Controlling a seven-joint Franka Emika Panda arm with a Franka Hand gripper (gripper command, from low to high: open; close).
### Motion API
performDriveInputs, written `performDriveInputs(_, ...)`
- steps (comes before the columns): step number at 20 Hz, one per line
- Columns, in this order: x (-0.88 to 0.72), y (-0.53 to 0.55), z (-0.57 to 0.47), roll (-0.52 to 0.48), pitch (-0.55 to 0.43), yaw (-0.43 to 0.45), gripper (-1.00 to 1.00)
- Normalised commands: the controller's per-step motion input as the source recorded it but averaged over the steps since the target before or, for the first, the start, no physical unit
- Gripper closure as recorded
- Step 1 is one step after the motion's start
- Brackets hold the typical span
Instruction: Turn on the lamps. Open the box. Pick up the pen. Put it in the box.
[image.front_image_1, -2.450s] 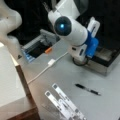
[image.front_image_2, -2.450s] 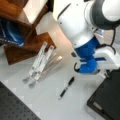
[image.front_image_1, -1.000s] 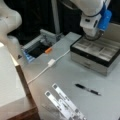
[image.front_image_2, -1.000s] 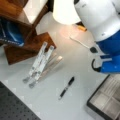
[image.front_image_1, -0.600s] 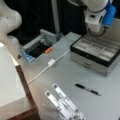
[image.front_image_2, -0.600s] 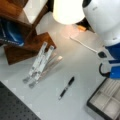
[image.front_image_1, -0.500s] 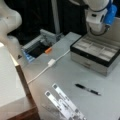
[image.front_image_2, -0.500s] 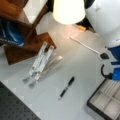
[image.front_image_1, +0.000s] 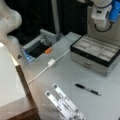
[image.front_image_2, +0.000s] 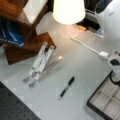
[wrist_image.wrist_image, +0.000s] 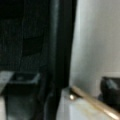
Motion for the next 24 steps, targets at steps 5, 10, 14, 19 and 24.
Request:
performDriveInputs(5,0.21,0.39,0.05,-0.017,0.087,-0.045,-1.00)
performDriveInputs(10,0.10,0.33,0.07,-0.036,0.077,-0.047,-1.00)
performDriveInputs(14,0.05,0.22,0.04,-0.045,0.058,-0.040,-1.00)
performDriveInputs(19,0.00,0.11,0.02,-0.059,0.057,-0.037,-1.00)
performDriveInputs(24,-0.02,-0.06,0.05,-0.091,0.095,-0.030,-1.00)
